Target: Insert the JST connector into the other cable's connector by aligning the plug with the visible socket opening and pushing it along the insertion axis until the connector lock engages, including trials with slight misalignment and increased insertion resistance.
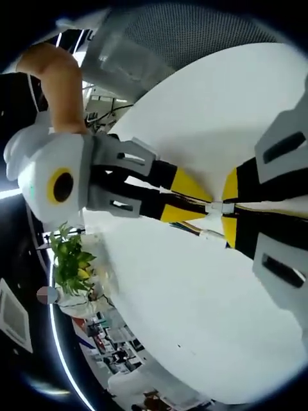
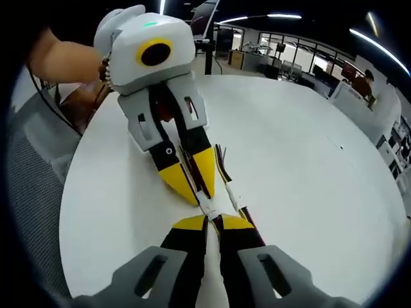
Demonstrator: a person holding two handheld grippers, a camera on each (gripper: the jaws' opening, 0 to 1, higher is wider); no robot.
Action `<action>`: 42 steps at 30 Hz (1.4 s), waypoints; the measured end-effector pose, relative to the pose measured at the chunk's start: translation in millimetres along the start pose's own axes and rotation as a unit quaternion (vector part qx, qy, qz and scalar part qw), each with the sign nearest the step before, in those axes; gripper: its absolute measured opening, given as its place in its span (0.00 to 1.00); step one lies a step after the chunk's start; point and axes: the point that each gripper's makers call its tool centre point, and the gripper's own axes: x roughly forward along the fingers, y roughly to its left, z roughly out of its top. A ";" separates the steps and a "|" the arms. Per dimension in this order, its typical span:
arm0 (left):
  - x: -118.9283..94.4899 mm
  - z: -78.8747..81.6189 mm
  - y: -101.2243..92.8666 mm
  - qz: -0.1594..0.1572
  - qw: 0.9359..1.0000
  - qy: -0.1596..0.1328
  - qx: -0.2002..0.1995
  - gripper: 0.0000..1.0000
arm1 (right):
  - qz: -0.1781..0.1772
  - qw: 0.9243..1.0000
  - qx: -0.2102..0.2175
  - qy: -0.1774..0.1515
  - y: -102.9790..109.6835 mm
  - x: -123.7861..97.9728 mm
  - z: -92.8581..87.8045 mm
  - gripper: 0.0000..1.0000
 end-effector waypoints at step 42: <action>-30.6 29.1 -11.5 0.029 0.999 -0.015 -0.017 0.19 | -0.060 0.998 0.013 -0.006 2.1 -50.7 14.5 0.14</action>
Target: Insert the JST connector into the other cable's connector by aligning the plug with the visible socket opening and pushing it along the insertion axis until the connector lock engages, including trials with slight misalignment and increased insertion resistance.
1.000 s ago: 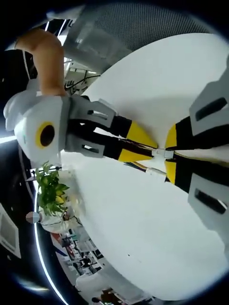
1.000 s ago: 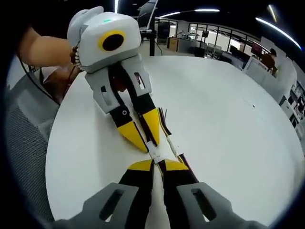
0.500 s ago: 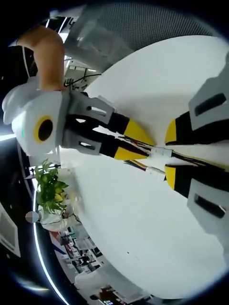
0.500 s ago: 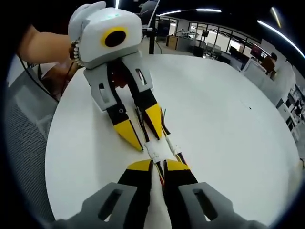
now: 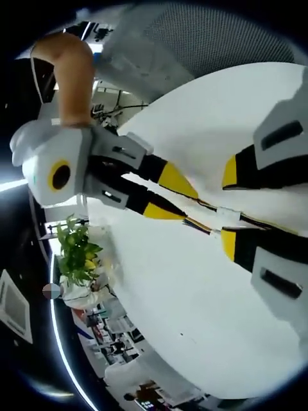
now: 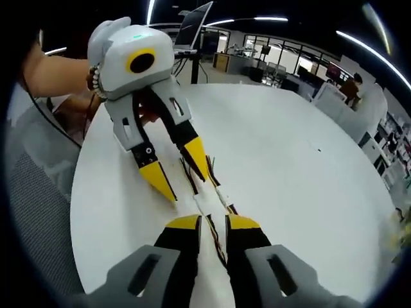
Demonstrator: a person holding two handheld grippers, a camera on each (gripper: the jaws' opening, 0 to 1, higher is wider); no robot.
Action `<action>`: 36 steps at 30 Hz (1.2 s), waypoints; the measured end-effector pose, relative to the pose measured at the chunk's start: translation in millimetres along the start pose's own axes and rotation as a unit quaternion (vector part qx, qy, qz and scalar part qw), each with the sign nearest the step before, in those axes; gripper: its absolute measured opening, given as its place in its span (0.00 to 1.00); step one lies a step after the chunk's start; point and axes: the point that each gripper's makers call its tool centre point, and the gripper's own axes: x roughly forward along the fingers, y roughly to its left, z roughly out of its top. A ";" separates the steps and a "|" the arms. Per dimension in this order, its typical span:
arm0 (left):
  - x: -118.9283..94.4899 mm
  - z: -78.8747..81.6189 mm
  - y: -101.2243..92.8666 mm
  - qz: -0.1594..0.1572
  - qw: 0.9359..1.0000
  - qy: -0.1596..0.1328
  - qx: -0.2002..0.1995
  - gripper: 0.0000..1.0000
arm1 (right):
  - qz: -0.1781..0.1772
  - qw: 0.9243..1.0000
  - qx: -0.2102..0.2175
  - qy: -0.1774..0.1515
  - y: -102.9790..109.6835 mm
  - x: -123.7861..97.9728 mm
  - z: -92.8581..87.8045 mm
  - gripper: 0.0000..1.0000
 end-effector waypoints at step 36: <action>-98.0 12.9 -34.6 0.115 0.990 -0.018 -0.086 0.81 | -0.121 0.990 0.040 -0.052 16.4 -118.4 -10.8 0.42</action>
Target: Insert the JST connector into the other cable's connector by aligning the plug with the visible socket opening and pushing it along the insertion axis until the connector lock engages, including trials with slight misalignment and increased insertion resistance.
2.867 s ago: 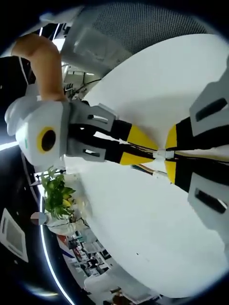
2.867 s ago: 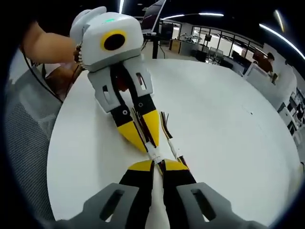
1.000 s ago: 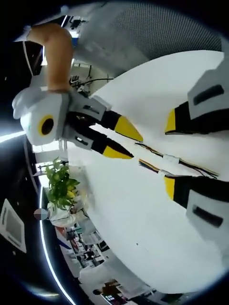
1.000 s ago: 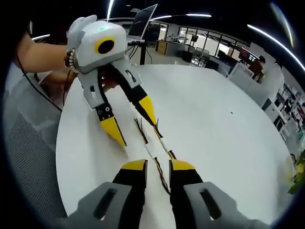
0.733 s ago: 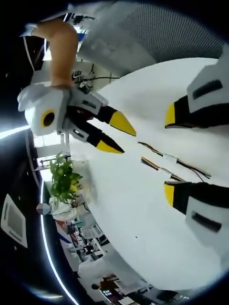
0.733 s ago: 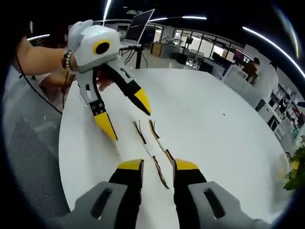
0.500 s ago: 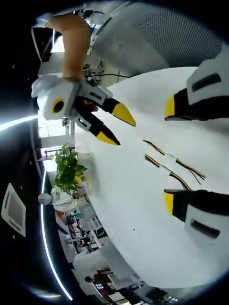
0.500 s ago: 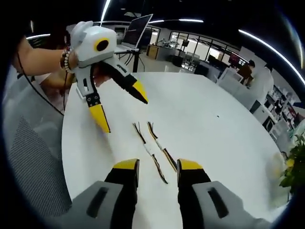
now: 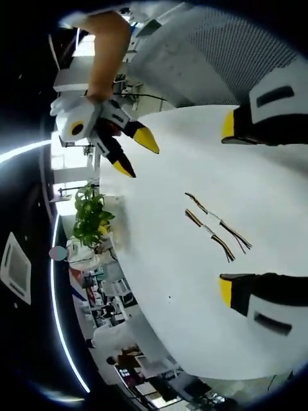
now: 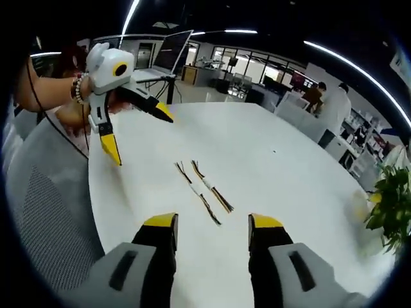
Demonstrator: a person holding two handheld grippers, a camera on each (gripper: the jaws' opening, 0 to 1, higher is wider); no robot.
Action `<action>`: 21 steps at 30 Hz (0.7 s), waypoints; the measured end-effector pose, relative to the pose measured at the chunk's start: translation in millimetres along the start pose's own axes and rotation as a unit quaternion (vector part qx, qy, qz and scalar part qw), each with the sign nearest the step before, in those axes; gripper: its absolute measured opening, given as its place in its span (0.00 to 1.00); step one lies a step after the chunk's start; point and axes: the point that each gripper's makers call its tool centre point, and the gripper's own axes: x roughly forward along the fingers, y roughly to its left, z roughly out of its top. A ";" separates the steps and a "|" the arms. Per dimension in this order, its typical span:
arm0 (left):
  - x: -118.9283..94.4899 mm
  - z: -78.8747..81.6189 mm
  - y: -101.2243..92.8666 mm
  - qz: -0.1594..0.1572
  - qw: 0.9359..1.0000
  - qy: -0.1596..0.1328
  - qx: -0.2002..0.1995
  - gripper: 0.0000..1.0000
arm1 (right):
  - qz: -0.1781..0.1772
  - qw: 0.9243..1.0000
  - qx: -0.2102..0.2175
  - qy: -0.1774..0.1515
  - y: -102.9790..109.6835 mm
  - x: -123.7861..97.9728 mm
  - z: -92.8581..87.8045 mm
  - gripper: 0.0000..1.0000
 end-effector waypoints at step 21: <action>-69.3 -25.5 -22.1 0.047 0.995 -0.043 -0.080 0.82 | -0.076 0.993 0.087 -0.003 11.7 -72.7 -54.7 0.45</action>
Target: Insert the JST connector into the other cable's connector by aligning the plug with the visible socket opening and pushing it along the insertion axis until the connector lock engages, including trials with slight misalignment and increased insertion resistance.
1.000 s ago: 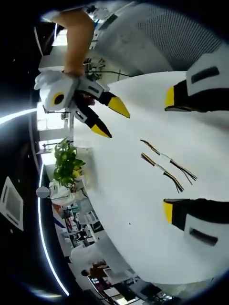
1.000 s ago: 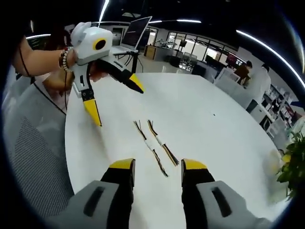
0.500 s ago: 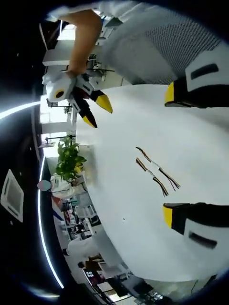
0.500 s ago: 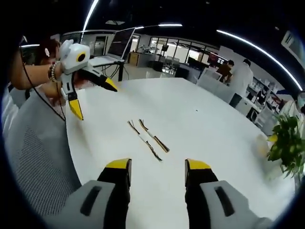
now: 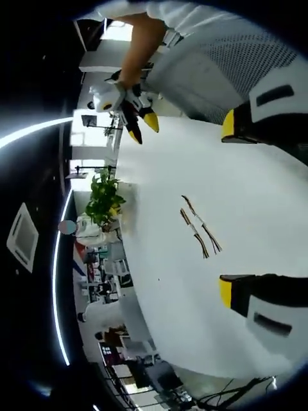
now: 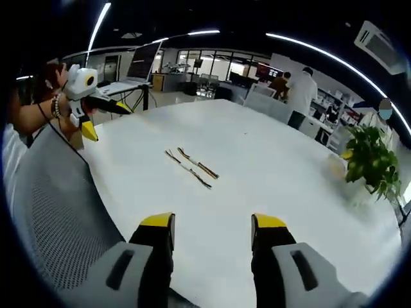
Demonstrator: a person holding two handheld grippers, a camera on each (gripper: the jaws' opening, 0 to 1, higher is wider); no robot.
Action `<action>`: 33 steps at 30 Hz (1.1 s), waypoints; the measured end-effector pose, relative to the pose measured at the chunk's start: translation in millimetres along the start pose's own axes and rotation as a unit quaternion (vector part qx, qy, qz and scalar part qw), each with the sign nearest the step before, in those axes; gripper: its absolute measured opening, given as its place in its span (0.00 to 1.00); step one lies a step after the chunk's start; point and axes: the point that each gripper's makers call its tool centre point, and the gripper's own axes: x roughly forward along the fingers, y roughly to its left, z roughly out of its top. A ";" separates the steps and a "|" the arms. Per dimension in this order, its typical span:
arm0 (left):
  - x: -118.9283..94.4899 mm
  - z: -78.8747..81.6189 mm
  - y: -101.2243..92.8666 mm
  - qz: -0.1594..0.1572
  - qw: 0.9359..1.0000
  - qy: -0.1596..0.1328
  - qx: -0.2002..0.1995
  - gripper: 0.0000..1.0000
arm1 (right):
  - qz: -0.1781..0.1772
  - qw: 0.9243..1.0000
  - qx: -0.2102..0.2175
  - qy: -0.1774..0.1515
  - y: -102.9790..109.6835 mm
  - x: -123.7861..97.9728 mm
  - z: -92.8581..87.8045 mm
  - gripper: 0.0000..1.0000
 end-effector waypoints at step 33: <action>-20.2 -40.5 -35.2 -0.021 0.984 -0.015 -0.177 0.95 | 0.003 0.997 0.069 0.033 24.9 4.3 -45.9 0.44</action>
